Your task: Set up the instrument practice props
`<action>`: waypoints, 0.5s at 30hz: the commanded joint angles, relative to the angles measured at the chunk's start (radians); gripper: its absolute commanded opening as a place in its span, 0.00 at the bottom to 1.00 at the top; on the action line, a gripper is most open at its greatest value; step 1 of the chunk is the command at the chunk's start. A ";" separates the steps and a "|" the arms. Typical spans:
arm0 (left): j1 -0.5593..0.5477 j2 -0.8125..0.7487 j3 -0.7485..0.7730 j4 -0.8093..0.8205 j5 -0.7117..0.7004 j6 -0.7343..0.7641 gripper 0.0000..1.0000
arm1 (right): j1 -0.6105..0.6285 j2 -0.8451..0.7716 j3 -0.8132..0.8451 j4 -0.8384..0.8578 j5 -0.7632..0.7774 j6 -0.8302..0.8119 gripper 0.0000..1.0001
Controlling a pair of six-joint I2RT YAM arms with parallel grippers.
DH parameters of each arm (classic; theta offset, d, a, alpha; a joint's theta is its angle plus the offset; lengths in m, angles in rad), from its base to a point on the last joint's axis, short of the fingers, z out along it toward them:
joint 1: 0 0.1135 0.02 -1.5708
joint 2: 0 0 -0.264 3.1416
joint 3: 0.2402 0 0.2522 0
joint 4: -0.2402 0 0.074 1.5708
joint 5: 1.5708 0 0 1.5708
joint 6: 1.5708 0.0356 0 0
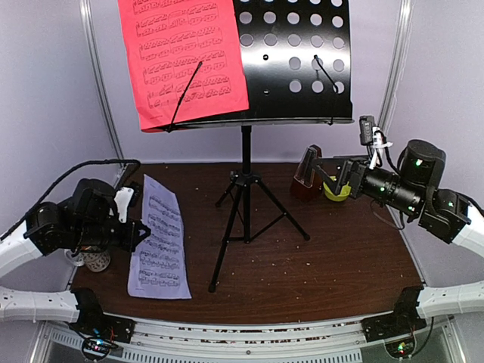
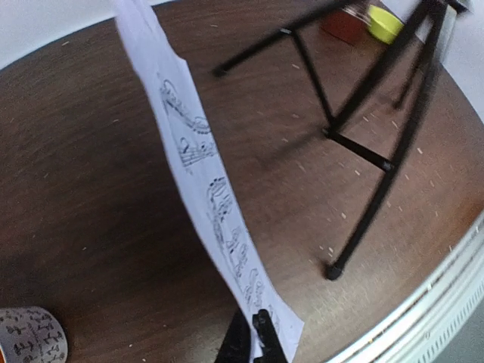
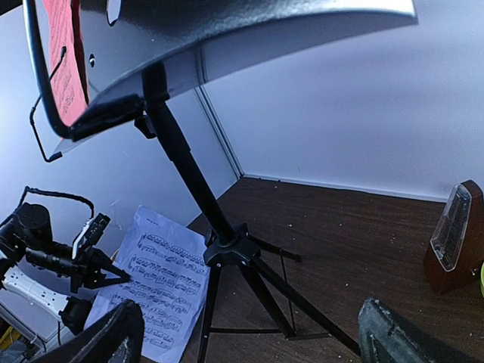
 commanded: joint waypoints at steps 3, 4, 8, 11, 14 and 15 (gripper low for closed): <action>-0.270 0.127 0.182 -0.214 0.004 0.157 0.00 | -0.005 0.004 0.040 0.018 -0.016 -0.023 0.99; -0.299 0.136 0.205 -0.234 0.006 0.175 0.00 | -0.005 0.004 0.041 0.017 -0.016 -0.022 1.00; -0.450 0.108 0.237 -0.222 -0.007 0.238 0.00 | -0.004 -0.012 0.036 0.012 -0.010 -0.019 0.99; -0.534 0.067 0.231 -0.171 -0.013 0.293 0.00 | -0.005 -0.021 0.034 0.007 -0.004 -0.020 1.00; -0.609 0.102 0.279 -0.163 -0.065 0.362 0.00 | -0.005 -0.026 0.037 0.003 -0.001 -0.022 0.99; -0.625 0.125 0.309 -0.163 -0.079 0.388 0.00 | -0.005 -0.026 0.040 0.001 -0.001 -0.024 0.99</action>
